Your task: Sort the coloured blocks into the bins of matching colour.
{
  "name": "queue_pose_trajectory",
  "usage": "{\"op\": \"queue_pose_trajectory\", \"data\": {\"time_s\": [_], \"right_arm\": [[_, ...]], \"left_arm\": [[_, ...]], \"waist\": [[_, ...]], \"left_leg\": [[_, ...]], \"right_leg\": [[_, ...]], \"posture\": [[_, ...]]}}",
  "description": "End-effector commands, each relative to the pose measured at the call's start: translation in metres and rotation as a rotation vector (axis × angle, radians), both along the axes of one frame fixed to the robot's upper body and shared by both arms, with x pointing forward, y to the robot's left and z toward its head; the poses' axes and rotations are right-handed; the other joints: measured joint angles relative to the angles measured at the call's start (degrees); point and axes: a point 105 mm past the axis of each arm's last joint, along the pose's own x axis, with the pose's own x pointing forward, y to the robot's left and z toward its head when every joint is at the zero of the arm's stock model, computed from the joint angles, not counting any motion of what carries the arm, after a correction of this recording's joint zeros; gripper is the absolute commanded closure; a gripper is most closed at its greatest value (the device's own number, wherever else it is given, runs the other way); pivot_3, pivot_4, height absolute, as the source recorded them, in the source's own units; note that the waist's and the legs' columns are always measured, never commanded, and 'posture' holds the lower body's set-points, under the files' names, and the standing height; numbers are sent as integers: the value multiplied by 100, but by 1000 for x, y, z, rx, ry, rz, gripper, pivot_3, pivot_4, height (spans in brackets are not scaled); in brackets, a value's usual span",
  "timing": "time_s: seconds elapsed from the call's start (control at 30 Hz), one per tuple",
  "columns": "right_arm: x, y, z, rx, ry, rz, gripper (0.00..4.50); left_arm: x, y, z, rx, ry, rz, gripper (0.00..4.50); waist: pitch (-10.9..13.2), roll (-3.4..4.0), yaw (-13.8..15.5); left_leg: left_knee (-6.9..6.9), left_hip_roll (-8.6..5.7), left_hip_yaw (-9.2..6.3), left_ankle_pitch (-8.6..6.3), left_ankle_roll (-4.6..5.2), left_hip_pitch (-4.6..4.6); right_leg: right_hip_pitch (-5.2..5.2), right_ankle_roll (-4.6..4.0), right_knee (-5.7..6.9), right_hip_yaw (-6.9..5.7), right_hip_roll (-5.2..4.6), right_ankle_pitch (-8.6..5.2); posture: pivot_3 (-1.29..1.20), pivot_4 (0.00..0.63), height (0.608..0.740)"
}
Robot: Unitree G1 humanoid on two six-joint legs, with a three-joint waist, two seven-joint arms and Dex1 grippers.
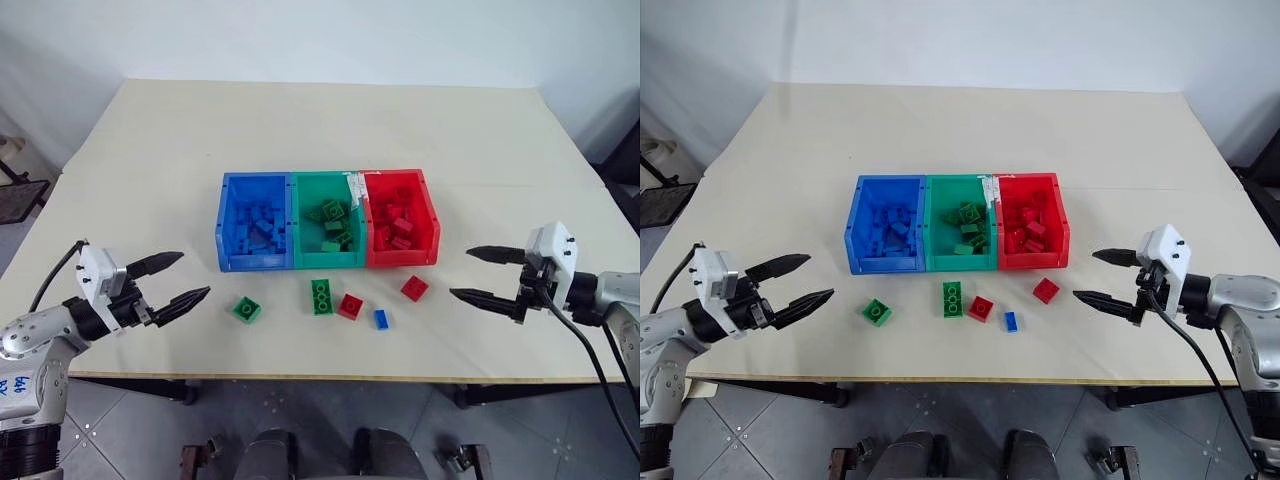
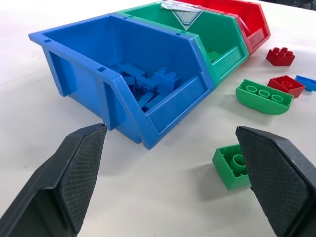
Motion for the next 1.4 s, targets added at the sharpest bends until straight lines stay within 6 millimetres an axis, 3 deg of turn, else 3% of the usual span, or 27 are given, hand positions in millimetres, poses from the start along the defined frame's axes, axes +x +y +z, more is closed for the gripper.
{"op": "queue_pose_trajectory", "data": {"time_s": [0.03,0.13,0.2,0.33,0.5,0.67,0.8,1.03,1.4], "right_arm": [[3,0,13,21,-65,-8,0],[3,1,12,23,-66,-5,0],[2,2,10,21,-57,-1,0],[-3,-6,4,-16,-26,-10,0],[-26,-36,-4,-116,46,-61,0],[-48,-61,-10,-175,99,-117,0],[-52,-63,-10,-172,100,-141,0],[-35,-40,-19,-116,109,-118,0],[13,18,-57,-21,140,-108,0]], "left_arm": [[8,0,14,15,-66,33,35],[22,6,20,-55,-32,135,35],[24,3,16,-5,-4,135,35],[15,-15,13,28,4,18,35],[7,-39,3,55,52,-184,35],[1,-50,-1,55,63,-337,35],[1,-48,-4,68,55,-383,35],[4,-43,-1,69,51,-361,35],[-19,-33,-5,75,80,-308,35]], "waist": [[0,0,3],[0,-1,18],[0,-1,9],[0,-1,3],[0,0,90],[0,-1,141],[0,-1,109],[0,-4,90],[1,-2,15]], "left_leg": [[0,0,0,0,0,0],[5,-1,-3,0,0,-1],[4,-2,-3,0,0,2],[-1,-2,-3,0,0,2],[8,-7,-1,0,1,0],[8,-9,4,0,4,1],[7,-3,14,0,4,4],[9,1,16,0,3,8],[12,0,-5,0,3,0]], "right_leg": [[0,0,0,0,0,0],[3,0,1,-2,1,0],[4,0,5,0,1,0],[0,0,7,-3,8,0],[5,0,5,-5,11,0],[7,0,-2,-2,13,0],[6,0,-4,-6,15,0],[5,0,1,-9,13,0],[4,-1,9,-1,5,-1]], "posture": [[0,150,740],[0,150,740],[0,150,740],[0,150,740],[0,150,740],[0,150,740],[0,150,740],[0,150,740],[0,150,740]]}}
